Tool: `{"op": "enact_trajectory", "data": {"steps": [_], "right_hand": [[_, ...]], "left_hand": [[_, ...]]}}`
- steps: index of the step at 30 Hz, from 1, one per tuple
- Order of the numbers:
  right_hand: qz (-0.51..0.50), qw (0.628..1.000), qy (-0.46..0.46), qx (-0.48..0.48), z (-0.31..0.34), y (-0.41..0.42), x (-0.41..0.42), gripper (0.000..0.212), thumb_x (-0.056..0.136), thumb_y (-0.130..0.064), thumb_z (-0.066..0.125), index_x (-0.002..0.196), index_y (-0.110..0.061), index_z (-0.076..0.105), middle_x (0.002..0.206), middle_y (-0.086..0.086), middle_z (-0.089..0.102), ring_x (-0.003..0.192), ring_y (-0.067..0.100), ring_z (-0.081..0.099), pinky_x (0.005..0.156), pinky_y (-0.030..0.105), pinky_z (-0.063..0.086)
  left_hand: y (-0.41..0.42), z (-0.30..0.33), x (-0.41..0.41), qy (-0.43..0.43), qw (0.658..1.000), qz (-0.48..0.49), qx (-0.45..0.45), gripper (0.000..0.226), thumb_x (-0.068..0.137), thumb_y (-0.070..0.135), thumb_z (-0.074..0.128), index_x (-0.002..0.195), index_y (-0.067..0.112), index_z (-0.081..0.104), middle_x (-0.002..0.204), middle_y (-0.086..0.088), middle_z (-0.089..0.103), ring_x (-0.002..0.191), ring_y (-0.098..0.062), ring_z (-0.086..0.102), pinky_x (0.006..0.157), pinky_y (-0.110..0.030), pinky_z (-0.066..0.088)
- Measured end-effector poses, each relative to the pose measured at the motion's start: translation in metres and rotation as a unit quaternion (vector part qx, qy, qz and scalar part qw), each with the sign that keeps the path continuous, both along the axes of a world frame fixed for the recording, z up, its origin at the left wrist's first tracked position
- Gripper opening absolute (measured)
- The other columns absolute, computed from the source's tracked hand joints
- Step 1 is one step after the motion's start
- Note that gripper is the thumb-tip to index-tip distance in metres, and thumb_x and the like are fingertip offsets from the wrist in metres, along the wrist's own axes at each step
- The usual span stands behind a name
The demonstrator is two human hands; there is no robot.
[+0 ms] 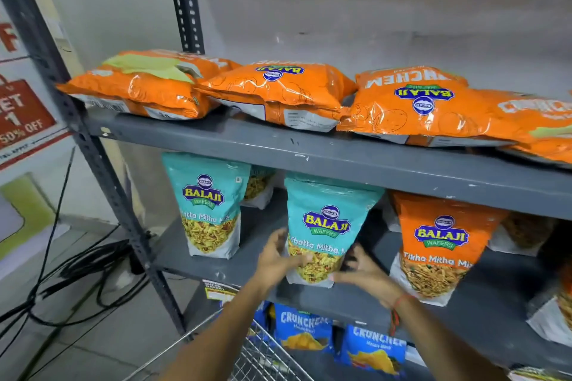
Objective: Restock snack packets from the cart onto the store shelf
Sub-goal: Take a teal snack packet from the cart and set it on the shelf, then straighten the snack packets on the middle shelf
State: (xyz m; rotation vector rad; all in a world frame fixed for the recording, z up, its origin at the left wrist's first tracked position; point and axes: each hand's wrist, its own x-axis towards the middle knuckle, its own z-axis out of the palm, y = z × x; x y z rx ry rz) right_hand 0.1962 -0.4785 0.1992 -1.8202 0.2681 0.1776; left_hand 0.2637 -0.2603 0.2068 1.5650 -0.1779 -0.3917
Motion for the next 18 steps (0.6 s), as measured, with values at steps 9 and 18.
{"op": "enact_trajectory", "data": {"steps": [9,18], "right_hand": [[-0.058,0.998,0.001,0.021,-0.054,0.020,0.014,0.072,0.064,-0.007,0.082,0.122,-0.022,0.042,0.120,-0.003,0.062,0.109,0.008,0.059,0.079,0.014,0.049],[-0.097,0.995,-0.027,0.002,-0.061,0.029,0.014,0.088,0.046,-0.033,0.089,0.119,-0.044,0.042,0.127,-0.007,0.061,0.114,0.010,0.059,0.098,0.041,0.052]], "left_hand": [[-0.001,-0.066,0.009,0.022,0.999,0.021,0.030,0.076,0.046,0.032,0.092,0.114,0.018,0.061,0.118,-0.005,0.071,0.111,-0.023,0.066,0.092,-0.042,0.057],[0.001,-0.050,0.006,-0.035,0.998,0.002,0.057,0.053,0.064,0.017,0.083,0.109,0.030,0.058,0.115,-0.001,0.067,0.114,-0.021,0.063,0.089,-0.025,0.054]]}}
